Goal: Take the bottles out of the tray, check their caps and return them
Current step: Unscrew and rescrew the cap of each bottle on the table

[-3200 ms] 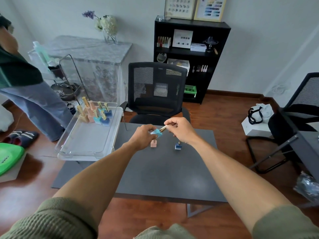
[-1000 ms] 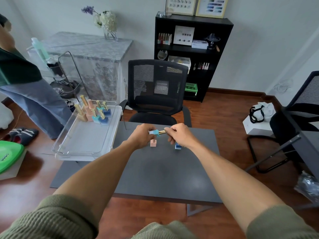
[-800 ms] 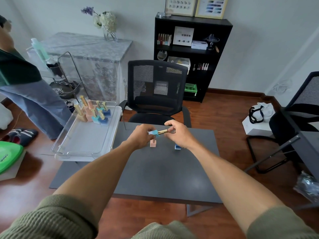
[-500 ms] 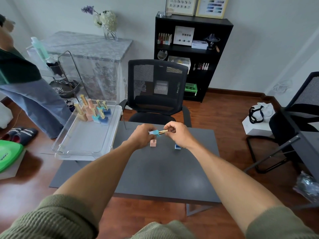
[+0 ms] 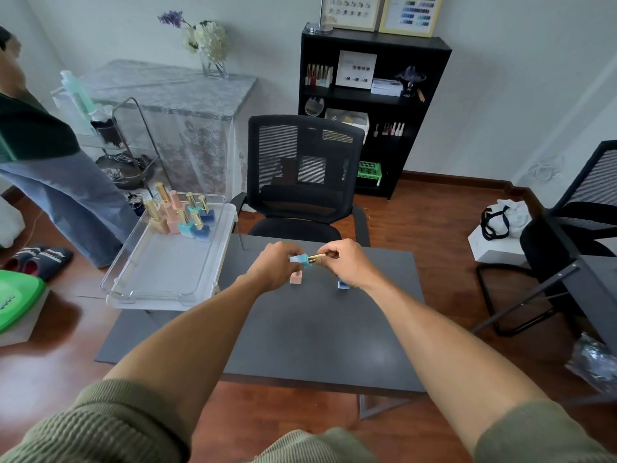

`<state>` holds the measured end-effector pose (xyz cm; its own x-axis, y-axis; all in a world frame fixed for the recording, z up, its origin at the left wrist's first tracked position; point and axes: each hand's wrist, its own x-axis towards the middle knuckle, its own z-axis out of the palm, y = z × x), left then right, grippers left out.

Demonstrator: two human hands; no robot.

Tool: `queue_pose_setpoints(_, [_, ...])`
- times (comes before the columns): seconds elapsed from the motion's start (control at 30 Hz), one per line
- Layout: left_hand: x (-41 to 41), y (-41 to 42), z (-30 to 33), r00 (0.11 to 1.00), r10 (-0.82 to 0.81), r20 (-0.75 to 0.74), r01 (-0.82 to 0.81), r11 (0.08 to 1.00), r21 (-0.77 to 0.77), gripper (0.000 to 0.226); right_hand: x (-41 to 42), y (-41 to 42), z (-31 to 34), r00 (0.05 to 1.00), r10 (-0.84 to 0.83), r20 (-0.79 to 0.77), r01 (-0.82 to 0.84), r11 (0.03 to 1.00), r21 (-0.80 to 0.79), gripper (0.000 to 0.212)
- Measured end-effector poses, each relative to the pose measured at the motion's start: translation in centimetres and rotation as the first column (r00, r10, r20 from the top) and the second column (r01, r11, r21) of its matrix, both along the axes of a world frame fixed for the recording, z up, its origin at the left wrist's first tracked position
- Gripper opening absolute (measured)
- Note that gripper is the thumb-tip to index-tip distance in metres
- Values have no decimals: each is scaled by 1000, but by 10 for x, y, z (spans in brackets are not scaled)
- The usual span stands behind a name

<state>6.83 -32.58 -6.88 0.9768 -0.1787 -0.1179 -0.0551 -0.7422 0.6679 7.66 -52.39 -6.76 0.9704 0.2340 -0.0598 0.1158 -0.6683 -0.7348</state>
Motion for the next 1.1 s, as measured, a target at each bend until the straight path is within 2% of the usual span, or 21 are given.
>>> queue_pose_setpoints(0.17, [-3,0,-3,1000,1,31,-2,1000,14,16,-2,2,4,1000,-6,-18,6,1000,-17,15])
queue_pose_setpoints(0.33, [-2,-1,-3,997,-10,73,8,999,40,19,-2,5,3,999,-38,-10,37,999,-32,39])
queue_pose_setpoints(0.47, [-1,-2,-1,998,-5,62,3,999,41,20,-3,5,-1,997,-71,-29,71,997,0,23])
queue_pose_setpoints(0.57, [-1,-4,-1,1000,-18,23,17,998,63,24,-4,4,-7,994,-96,-60,102,989,104,9])
queue_pose_setpoints(0.63, [-2,-4,-3,1000,-18,6,17,997,81,27,-4,4,-10,989,-122,-81,136,974,182,7])
queue_pose_setpoints(0.73, [-5,-6,-10,999,-29,-22,31,993,110,30,-6,4,-16,987,-136,-87,152,965,215,6])
queue_pose_setpoints(0.87, [-14,-7,-24,998,-48,-48,57,977,206,33,-8,3,-26,983,-176,-54,183,972,150,9])
queue_pose_setpoints(1.0, [-27,-2,-45,998,44,-47,-28,951,309,32,-8,-2,-38,977,-207,-41,209,976,64,6])
queue_pose_setpoints(1.1, [-38,3,-64,988,125,-96,-90,949,302,49,-8,-5,-47,975,-219,-27,219,976,9,4])
